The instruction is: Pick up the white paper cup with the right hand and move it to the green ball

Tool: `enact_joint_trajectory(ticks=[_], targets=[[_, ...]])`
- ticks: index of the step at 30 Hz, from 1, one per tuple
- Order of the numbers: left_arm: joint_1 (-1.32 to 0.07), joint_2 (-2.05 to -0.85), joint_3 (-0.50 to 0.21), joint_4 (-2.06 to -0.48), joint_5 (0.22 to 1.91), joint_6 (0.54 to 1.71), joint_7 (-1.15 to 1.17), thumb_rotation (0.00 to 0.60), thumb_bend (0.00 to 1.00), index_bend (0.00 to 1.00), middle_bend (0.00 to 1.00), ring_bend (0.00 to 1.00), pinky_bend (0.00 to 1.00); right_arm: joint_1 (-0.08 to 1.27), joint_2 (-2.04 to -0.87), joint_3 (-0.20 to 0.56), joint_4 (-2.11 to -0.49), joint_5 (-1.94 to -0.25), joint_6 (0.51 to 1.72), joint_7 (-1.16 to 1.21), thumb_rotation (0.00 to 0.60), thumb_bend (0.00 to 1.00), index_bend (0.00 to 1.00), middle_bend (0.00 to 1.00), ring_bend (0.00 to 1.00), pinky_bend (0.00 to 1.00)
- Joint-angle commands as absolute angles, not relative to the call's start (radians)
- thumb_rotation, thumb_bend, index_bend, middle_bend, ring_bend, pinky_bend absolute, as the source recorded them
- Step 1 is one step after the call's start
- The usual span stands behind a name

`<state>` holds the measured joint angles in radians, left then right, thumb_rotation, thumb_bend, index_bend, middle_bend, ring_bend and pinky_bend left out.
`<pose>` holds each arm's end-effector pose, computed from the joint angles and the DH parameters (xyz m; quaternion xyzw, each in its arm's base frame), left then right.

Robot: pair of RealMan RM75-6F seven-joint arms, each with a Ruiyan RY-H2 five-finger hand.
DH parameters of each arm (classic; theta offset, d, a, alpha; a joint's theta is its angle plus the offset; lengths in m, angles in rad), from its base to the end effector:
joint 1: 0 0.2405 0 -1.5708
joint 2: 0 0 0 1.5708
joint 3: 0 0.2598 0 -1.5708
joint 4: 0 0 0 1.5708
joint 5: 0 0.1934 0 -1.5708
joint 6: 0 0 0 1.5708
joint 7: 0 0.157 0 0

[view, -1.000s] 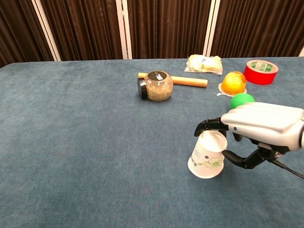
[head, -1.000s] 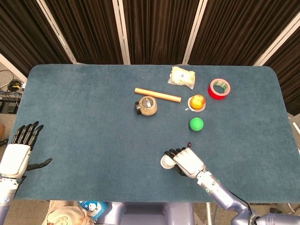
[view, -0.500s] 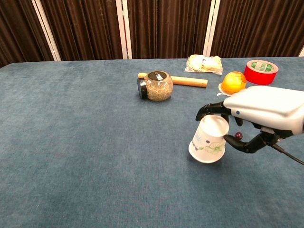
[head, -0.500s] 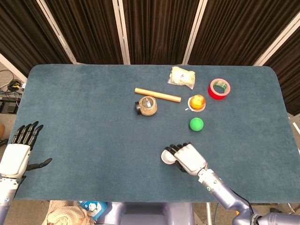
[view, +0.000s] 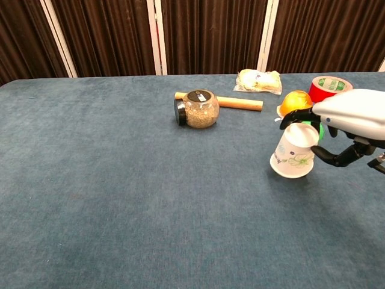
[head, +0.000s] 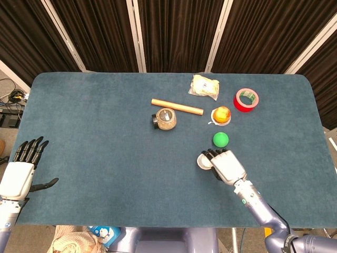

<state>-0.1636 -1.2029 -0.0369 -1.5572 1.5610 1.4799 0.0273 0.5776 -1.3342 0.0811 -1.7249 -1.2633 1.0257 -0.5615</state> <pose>-0.2881 0.2137 0.1473 -0.6298 -0.3556 -0.4168 0.5506 -0.1803 -0.2966 0.0418 0.7954 -0.2865 0.3027 0.4401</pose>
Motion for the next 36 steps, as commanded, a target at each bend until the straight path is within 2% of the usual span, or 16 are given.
enact_joint_trajectory(ticks=[1,17,20,22,24,28,33,36], targets=[[-0.164,-1.203,-0.037,-1.557,1.561,1.48,0.028,0.6,0.02,0.0,0.0,0.0,0.0,0.575,-1.323,0.08,-1.726,-1.245,1.022,-0.554,0.6,0.6,0.3,0.31,0.36,0.43],[-0.163,-1.204,-0.037,-1.557,1.559,1.48,0.029,0.6,0.02,0.0,0.0,0.0,0.0,0.569,-1.341,0.065,-1.67,-1.208,1.017,-0.528,0.6,0.6,0.3,0.31,0.37,0.43],[-0.163,-1.203,-0.037,-1.558,1.559,1.479,0.028,0.6,0.02,0.0,0.0,0.0,0.0,0.568,-1.336,0.054,-1.667,-1.19,1.002,-0.535,0.6,0.6,0.23,0.3,0.36,0.41],[-0.163,-1.203,-0.036,-1.558,1.56,1.479,0.028,0.6,0.02,0.0,0.0,0.0,0.0,0.567,-1.332,0.046,-1.669,-1.176,0.997,-0.548,0.6,0.57,0.1,0.26,0.32,0.37],[-0.163,-1.203,-0.036,-1.558,1.561,1.479,0.028,0.6,0.02,0.0,0.0,0.0,0.0,0.565,-1.333,0.043,-1.675,-1.158,1.006,-0.575,0.6,0.51,0.01,0.16,0.23,0.31],[-0.163,-1.203,-0.036,-1.558,1.561,1.48,0.03,0.6,0.02,0.0,0.0,0.0,0.0,0.559,-1.33,0.043,-1.697,-1.14,1.042,-0.626,0.6,0.47,0.0,0.01,0.1,0.23],[-0.162,-1.203,-0.036,-1.557,1.562,1.483,0.029,0.6,0.02,0.0,0.0,0.0,0.0,0.543,-1.296,0.043,-1.745,-1.149,1.1,-0.662,0.6,0.46,0.0,0.0,0.06,0.2],[-0.161,-1.202,-0.035,-1.557,1.565,1.486,0.028,0.6,0.02,0.0,0.0,0.0,0.0,0.493,-1.213,0.01,-1.795,-1.225,1.191,-0.669,0.6,0.46,0.0,0.0,0.04,0.18]])
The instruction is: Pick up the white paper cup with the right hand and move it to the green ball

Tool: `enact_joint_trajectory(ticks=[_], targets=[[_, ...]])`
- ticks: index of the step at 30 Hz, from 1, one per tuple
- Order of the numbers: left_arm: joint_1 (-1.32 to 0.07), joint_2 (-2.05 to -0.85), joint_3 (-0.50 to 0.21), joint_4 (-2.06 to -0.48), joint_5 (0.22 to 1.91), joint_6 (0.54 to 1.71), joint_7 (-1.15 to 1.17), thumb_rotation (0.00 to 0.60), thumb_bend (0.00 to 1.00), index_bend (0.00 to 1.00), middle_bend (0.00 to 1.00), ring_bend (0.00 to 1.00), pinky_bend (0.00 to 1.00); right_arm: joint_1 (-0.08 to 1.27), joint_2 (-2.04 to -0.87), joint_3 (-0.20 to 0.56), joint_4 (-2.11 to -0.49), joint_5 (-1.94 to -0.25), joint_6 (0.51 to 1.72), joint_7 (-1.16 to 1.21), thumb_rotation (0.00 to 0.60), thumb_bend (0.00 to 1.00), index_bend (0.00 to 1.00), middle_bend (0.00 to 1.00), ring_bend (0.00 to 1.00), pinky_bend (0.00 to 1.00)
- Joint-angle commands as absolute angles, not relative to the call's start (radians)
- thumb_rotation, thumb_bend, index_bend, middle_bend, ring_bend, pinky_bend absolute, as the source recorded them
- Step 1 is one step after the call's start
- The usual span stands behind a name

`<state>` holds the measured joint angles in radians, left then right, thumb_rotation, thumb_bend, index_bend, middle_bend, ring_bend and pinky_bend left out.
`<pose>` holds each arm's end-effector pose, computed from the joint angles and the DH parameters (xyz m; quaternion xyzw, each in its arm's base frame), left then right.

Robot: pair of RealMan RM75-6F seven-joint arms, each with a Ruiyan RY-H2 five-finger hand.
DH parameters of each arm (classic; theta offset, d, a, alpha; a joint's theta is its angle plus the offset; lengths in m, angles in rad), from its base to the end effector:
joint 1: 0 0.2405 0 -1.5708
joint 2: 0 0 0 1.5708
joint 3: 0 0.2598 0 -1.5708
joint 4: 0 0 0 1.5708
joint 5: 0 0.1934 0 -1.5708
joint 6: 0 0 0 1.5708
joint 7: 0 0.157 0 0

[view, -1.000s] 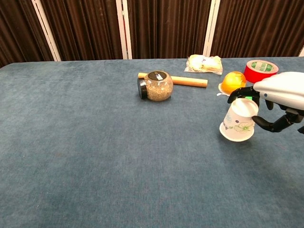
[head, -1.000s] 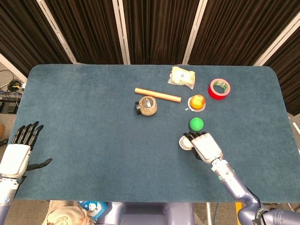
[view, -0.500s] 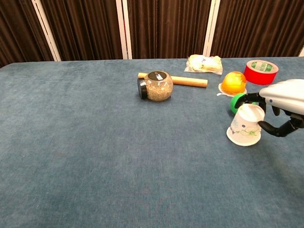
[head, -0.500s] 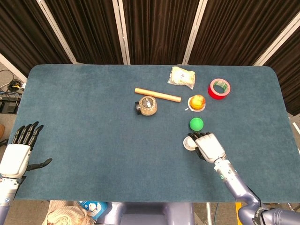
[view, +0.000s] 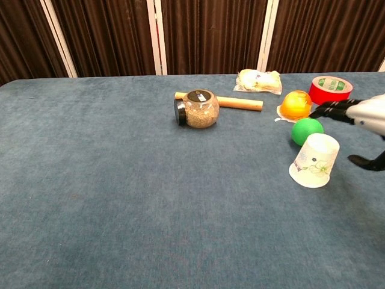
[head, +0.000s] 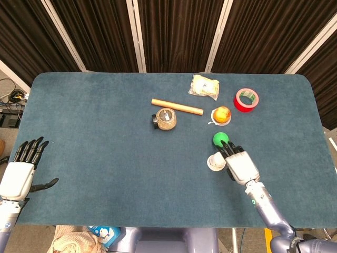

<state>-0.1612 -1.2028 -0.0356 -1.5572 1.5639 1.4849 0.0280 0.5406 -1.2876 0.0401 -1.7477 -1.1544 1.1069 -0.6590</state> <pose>-0.2880 0.2127 0.1477 -0.6296 -0.3544 -0.4175 0.5511 -0.2134 -0.2903 0.0621 0.7749 -0.2946 0.2484 0.5010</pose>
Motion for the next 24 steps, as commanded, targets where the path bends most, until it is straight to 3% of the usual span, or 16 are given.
enact_joint_trajectory(ticks=[1,11,17,24], targets=[[-0.161,-1.203,-0.035,-1.557,1.565,1.486,0.028,0.6,0.02,0.0,0.0,0.0,0.0,0.477,-1.196,0.001,-1.799,-1.255,1.217,-0.658,0.6,0.46,0.0,0.0,0.04,0.18],[-0.161,-1.209,-0.031,-1.546,1.584,1.497,0.038,0.6,0.02,0.0,0.0,0.0,0.0,0.252,-1.117,-0.085,-1.722,-1.488,1.528,-0.402,0.6,0.45,0.0,0.0,0.0,0.13],[-0.16,-1.216,-0.033,-1.527,1.596,1.51,0.055,0.6,0.02,0.0,0.0,0.0,0.0,0.156,-1.098,-0.12,-1.65,-1.533,1.609,-0.263,0.6,0.39,0.0,0.0,0.0,0.07],[-0.16,-1.218,-0.034,-1.52,1.601,1.518,0.068,0.6,0.02,0.0,0.0,0.0,0.0,0.099,-1.119,-0.088,-1.608,-1.537,1.665,-0.184,0.6,0.36,0.0,0.0,0.0,0.04]])
